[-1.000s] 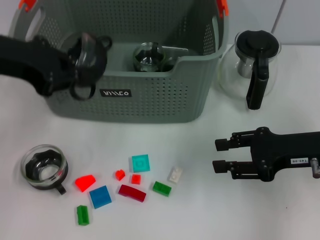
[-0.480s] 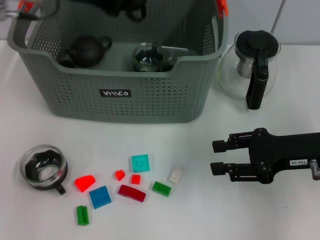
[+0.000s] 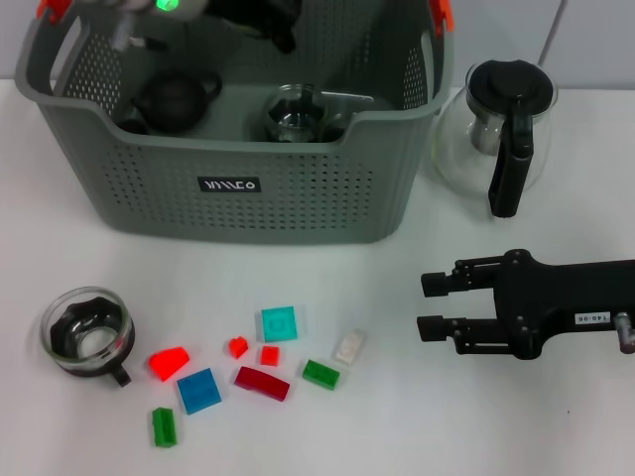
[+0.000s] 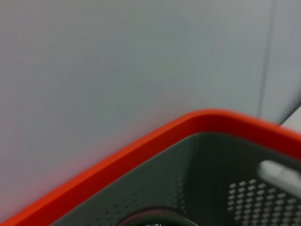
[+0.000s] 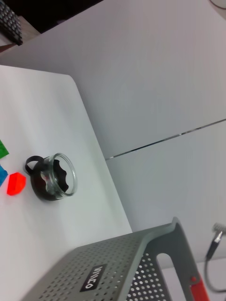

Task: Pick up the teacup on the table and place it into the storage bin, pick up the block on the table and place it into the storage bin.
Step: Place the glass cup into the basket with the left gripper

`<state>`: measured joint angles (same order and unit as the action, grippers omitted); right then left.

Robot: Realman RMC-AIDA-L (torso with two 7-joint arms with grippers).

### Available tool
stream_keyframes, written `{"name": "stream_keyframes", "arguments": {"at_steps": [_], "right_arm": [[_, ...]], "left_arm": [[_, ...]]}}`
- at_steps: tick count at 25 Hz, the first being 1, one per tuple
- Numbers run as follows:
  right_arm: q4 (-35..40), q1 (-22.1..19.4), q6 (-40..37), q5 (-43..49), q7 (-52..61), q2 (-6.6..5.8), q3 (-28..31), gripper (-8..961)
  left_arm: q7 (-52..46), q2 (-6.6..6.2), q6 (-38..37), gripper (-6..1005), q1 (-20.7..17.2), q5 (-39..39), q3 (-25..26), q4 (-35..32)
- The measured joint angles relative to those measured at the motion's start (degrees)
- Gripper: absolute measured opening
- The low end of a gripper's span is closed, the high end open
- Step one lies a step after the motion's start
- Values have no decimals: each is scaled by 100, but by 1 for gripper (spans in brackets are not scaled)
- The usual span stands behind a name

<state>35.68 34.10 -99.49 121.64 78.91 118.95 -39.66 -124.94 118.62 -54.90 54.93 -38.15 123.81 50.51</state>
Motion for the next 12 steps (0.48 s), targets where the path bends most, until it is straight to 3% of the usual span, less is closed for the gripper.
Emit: {"name": "stream_keyframes", "arguments": {"at_steps": [6, 12], "right_arm": [[0, -17, -1, -44, -3, 3, 2, 593], [0, -75, -4, -90, -6, -6, 2, 593]], "left_arm": [[-93, -1, 1311, 37, 654, 654, -186, -1589], [-48, 12, 1494, 37, 894, 981, -293, -1999]]}}
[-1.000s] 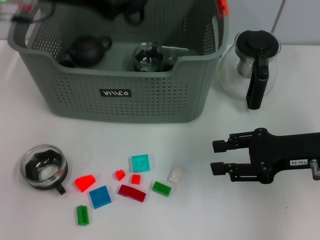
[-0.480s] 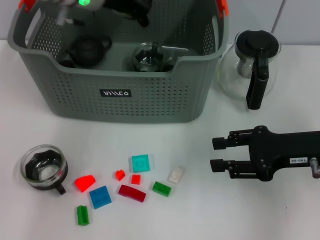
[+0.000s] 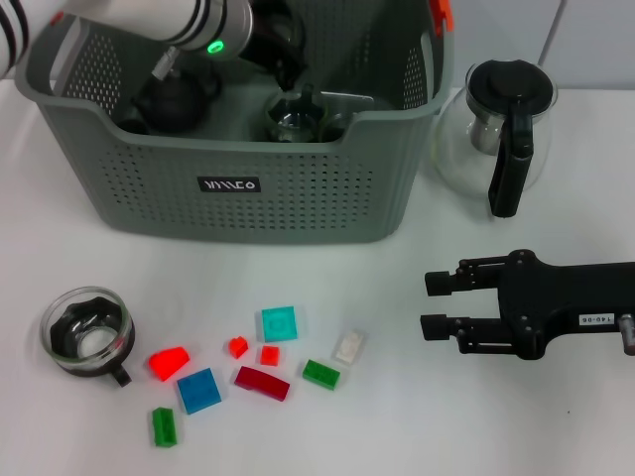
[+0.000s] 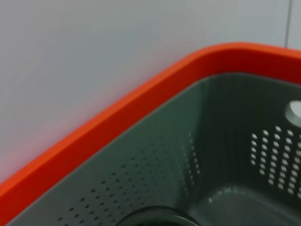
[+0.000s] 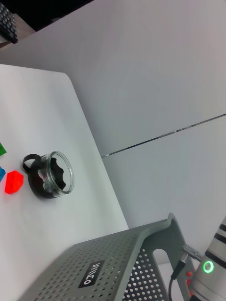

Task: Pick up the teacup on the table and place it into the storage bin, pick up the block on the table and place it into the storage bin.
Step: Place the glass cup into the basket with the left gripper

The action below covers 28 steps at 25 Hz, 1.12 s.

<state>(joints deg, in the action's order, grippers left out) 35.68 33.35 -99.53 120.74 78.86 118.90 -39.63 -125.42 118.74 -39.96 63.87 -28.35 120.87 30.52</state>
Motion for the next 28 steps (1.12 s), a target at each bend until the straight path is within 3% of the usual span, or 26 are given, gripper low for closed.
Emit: {"name": "stream_keyframes", "arguments": {"at_steps": [8, 25, 28], "right_arm": [[-8, -21, -5, -6, -8, 2, 0, 593], [-9, -6, -15, -7, -11, 2, 0, 593], [-9, -6, -15, -6, -11, -1, 0, 593]], "left_arm": [[309, 136, 22, 36, -65, 63, -553, -34], [99, 159, 144, 68, -125, 119, -537, -60], [20, 170, 162, 257, -140, 126, -519, -24]]}}
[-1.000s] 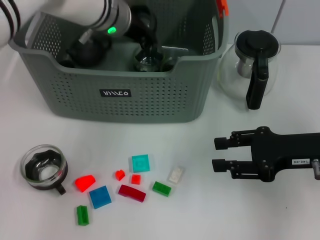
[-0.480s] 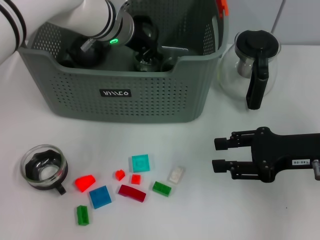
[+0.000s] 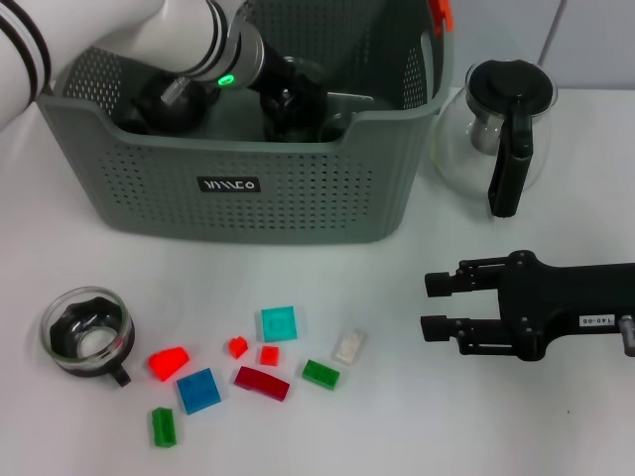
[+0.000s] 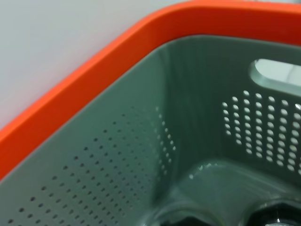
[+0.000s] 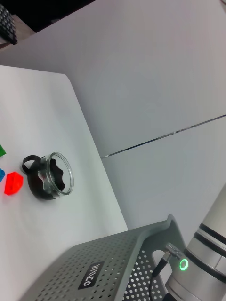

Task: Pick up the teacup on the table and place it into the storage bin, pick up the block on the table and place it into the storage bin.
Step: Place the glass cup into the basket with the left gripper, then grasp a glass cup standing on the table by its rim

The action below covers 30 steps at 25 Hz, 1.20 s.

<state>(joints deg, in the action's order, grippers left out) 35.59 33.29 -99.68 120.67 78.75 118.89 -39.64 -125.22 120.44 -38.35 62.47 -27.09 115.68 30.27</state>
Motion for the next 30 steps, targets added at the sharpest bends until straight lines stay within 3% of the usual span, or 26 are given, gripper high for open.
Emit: {"name": "stream_keyframes", "arguments": {"at_steps": [1, 4, 6, 8, 11, 14, 17, 19, 21, 24, 26, 30], "right_arm": [[0, -4, 0, 0, 0, -2, 0, 593], [0, -12, 2, 0, 0, -10, 0, 592], [0, -13, -5, 0, 0, -15, 0, 592], [0, -13, -20, 1, 0, -19, 0, 592], [11, -14, -35, 0, 0, -22, -1, 593], [18, -3, -45, 0, 0, -24, 0, 593], [20, 16, -72, 0, 0, -24, 0, 592], [38, 15, -100, 0, 0, -24, 0, 592], [47, 13, -110, 0, -1, -27, 0, 591], [52, 11, -110, 0, -37, -33, 0, 591], [50, 11, -112, 0, -62, -33, 0, 590], [44, 14, -113, 1, -80, -34, 0, 590]], "left_arm": [[0, 0, 0, 294, 0, 0, 0, 0], [-188, 106, -412, 404, -417, -99, 42, 919], [-200, 271, -828, 478, -904, -235, 79, 1989], [-205, 358, -1122, 477, -1318, -450, 108, 2919], [-227, 353, -1668, 475, -1820, -1114, 376, 3920], [-198, 294, -2495, 473, -2070, -1990, 1387, 4283], [6, 110, -3561, 471, -2233, -2676, 2397, 4213], [162, 26, -3981, 470, -2327, -2869, 2696, 4149], [760, -144, -4895, 468, -2577, -3358, 3390, 3957], [1453, -340, -5933, 466, -2813, -3781, 3971, 3711], [1921, -556, -6749, 465, -2996, -3847, 4144, 3477], [2236, -653, -7245, 463, -3181, -3448, 4108, 3472]]}}
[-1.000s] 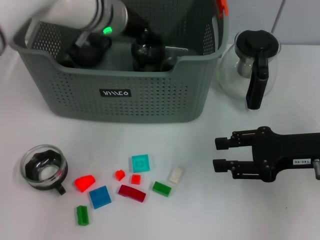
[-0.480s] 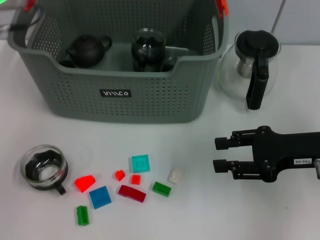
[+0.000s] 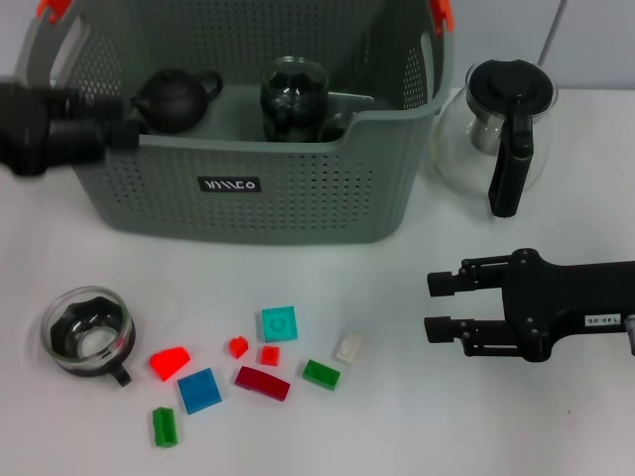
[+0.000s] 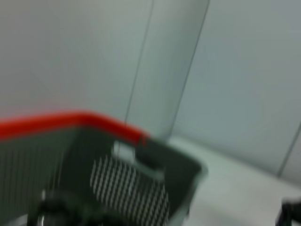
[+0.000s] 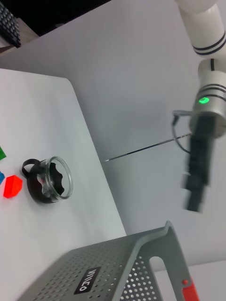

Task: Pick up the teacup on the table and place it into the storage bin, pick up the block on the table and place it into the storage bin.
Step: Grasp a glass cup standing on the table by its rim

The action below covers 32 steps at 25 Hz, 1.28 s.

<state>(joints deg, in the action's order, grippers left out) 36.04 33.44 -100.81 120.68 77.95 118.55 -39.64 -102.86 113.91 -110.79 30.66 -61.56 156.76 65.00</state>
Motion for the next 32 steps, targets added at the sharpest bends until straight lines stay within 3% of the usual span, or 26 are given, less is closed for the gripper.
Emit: {"name": "stream_keyframes", "arguments": {"at_steps": [7, 10, 17, 24, 29, 32], "right_arm": [[-24, 2, 22, 11, 12, -30, 0, 592], [-31, 1, 39, 24, 45, -50, 0, 592], [-36, -12, 52, 29, 48, -60, -1, 592], [-36, 8, 53, 34, 37, -61, 0, 592], [-36, 12, 53, 34, 38, -60, 0, 592], [-36, 16, 53, 34, 50, -61, 1, 592]], "left_arm": [[296, 142, -81, 460, -224, 882, -412, 404], [101, 247, -83, 460, -233, 1863, -1120, 743], [-554, 321, 84, 459, -21, 3163, -2129, 946], [-1002, 425, 177, 459, 58, 3754, -2755, 1100], [-1074, 582, 367, 459, 109, 4181, -3215, 1122], [-1075, 609, 409, 460, 134, 4266, -3284, 1127]]}}
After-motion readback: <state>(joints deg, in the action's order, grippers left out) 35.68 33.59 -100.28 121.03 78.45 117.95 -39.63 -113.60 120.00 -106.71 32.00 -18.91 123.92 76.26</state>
